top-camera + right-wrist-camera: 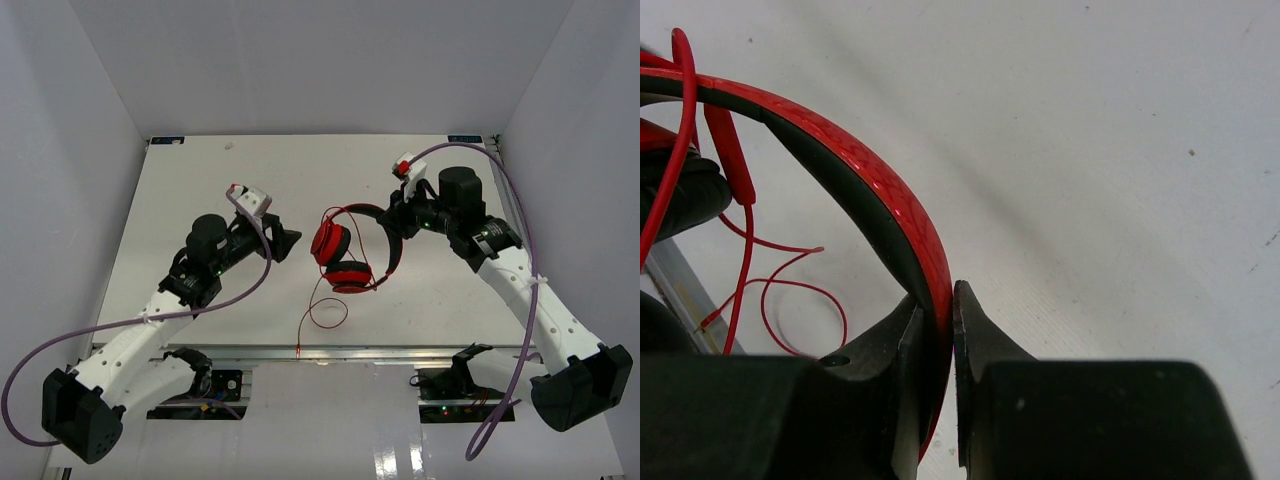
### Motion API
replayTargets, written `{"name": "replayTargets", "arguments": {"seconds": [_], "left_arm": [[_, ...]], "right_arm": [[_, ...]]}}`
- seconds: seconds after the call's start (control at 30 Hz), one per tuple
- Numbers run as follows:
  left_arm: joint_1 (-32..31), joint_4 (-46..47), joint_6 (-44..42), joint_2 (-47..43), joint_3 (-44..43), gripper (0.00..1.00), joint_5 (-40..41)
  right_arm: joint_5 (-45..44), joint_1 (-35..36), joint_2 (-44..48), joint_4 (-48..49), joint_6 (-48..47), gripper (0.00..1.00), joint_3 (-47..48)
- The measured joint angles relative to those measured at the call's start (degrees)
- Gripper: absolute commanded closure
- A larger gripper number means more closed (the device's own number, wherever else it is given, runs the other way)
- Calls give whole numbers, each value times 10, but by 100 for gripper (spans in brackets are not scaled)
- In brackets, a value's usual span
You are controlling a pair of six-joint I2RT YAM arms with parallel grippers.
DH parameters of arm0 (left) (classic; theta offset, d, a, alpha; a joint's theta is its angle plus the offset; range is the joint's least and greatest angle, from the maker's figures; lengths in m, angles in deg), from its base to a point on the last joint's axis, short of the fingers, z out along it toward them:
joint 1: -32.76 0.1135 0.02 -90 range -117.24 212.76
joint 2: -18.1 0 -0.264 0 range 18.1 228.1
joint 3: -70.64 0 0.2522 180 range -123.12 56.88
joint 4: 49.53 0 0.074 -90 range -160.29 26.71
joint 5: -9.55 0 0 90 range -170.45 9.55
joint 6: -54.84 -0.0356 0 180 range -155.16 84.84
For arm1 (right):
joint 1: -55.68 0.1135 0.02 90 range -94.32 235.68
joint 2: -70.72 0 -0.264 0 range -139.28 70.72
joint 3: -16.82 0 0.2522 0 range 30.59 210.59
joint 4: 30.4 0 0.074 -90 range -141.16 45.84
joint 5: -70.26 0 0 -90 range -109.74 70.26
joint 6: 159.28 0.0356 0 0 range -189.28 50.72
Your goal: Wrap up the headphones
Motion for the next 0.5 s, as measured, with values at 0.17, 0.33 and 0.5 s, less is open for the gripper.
{"name": "replayTargets", "arguments": {"seconds": [0.17, 0.33, 0.5], "left_arm": [[1, 104, 62, -62, 127, 8, -42], [0, 285, 120, -38, 249, 6, -114], [-8, 395, 135, 75, 262, 6, -153]], "right_arm": [[-6, -8, -14, -5, 20, 92, 27], [-5, -10, -35, -20, 38, 92, 46], [-5, -11, -46, -28, 51, 92, 58]]}}
